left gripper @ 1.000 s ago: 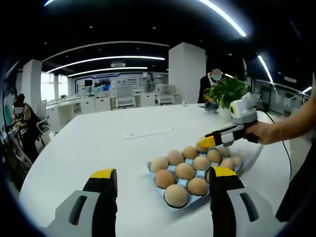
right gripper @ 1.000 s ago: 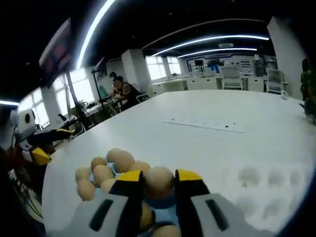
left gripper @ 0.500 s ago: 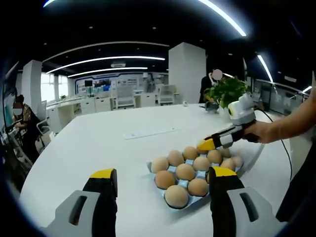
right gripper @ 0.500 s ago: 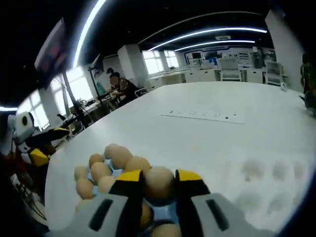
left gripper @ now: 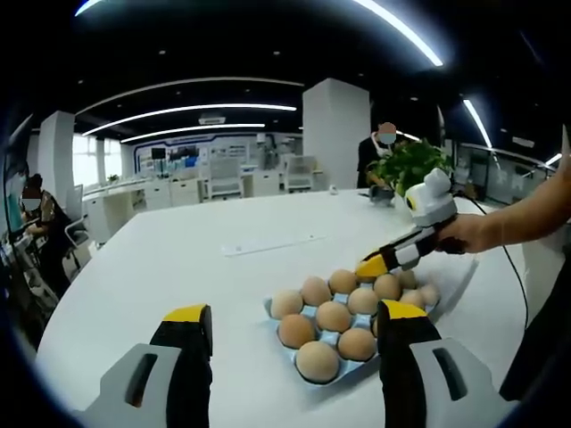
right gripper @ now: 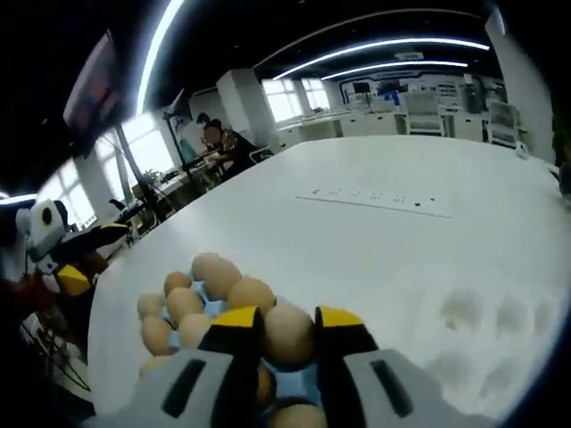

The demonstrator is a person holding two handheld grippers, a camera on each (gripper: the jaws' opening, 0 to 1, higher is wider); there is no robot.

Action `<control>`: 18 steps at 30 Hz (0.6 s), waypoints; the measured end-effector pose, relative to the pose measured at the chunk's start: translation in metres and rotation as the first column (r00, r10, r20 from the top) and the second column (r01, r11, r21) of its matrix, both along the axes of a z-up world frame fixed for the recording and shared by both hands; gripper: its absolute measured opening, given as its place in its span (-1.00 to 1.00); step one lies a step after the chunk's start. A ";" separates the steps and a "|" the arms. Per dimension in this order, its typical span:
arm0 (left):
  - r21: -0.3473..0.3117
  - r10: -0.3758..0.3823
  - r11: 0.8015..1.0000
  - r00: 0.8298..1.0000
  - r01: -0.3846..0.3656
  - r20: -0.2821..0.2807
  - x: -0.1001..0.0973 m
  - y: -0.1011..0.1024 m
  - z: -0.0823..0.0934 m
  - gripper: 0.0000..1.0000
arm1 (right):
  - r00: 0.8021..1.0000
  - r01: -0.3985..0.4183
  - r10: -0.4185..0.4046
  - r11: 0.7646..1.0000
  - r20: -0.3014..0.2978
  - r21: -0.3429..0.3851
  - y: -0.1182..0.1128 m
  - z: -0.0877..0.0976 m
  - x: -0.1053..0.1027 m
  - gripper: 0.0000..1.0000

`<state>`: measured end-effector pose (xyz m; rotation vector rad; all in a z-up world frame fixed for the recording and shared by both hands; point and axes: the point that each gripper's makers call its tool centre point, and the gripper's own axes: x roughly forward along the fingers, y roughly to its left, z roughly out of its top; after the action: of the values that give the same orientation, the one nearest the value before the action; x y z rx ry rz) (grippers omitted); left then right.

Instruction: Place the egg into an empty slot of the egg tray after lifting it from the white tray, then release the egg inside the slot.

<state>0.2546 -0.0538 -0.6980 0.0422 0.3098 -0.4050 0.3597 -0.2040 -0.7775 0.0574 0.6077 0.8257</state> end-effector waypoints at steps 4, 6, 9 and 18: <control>-0.001 -0.004 1.000 1.000 0.004 0.000 0.000 -0.001 0.001 0.53 | 1.000 0.000 0.000 1.000 0.005 0.004 0.000 0.000 0.000 -0.53; 0.000 -0.003 1.000 1.000 0.003 0.002 0.000 -0.001 0.001 0.53 | 1.000 -0.001 0.001 1.000 0.012 0.002 0.000 0.001 0.001 -0.53; 0.000 -0.003 1.000 1.000 0.003 0.003 0.001 0.000 0.002 0.53 | 1.000 -0.004 0.004 1.000 0.031 -0.001 -0.002 0.004 0.000 -0.53; 0.001 -0.003 1.000 1.000 0.003 0.001 -0.001 -0.001 0.001 0.53 | 0.994 0.078 -0.084 0.994 0.071 0.074 -0.024 0.019 0.000 -0.53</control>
<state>0.2541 -0.0547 -0.6969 0.0434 0.3088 -0.4079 0.3602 -0.2277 -0.7581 0.1151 0.5030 0.7673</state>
